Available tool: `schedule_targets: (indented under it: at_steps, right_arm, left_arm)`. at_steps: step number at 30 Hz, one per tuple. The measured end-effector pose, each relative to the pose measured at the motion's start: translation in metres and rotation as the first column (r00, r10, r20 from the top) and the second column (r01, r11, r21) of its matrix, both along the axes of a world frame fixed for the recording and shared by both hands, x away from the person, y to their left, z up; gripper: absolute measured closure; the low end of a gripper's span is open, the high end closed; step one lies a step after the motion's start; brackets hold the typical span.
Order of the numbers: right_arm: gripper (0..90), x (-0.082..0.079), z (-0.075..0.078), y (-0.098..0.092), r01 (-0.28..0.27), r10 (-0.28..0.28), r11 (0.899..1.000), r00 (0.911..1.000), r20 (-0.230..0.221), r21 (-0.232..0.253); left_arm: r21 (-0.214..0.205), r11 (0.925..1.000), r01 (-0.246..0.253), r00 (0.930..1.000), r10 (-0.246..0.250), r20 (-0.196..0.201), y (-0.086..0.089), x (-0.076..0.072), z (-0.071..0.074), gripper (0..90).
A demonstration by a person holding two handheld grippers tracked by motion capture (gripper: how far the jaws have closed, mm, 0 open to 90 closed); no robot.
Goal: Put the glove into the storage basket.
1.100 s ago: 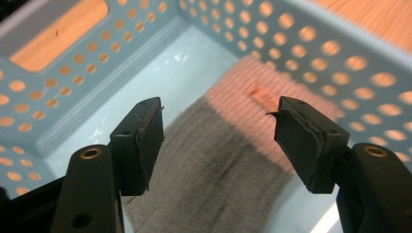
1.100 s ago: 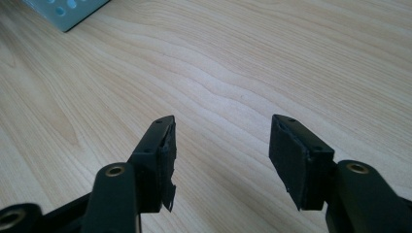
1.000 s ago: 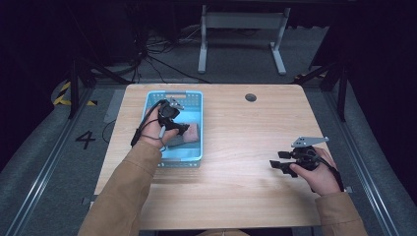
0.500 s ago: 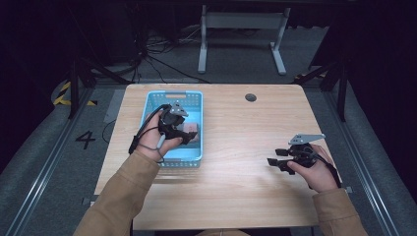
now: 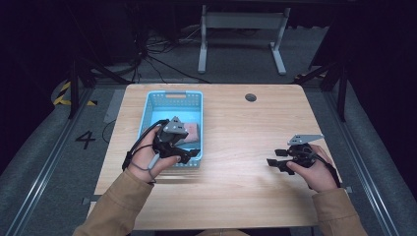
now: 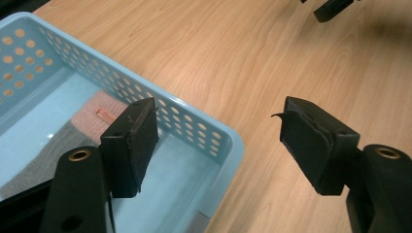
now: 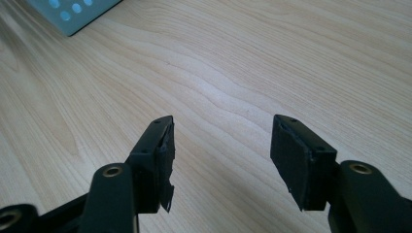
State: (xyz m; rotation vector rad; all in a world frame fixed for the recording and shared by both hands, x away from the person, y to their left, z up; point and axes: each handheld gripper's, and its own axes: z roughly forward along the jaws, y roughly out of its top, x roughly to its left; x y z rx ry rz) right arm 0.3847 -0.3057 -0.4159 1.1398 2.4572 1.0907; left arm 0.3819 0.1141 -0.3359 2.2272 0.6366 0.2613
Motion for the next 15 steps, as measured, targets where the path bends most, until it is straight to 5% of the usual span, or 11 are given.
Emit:
schedule_targets:
  at_steps: [15]
  right_arm:
    - [42.2,-0.001,-0.001,-0.001,0.005,-0.005,1.0,1.0,-0.002,-0.008]
  left_arm:
    - [-0.037,0.9991,0.023,0.9992,-0.024,-0.033,0.013,-0.024,-0.024,30.0]
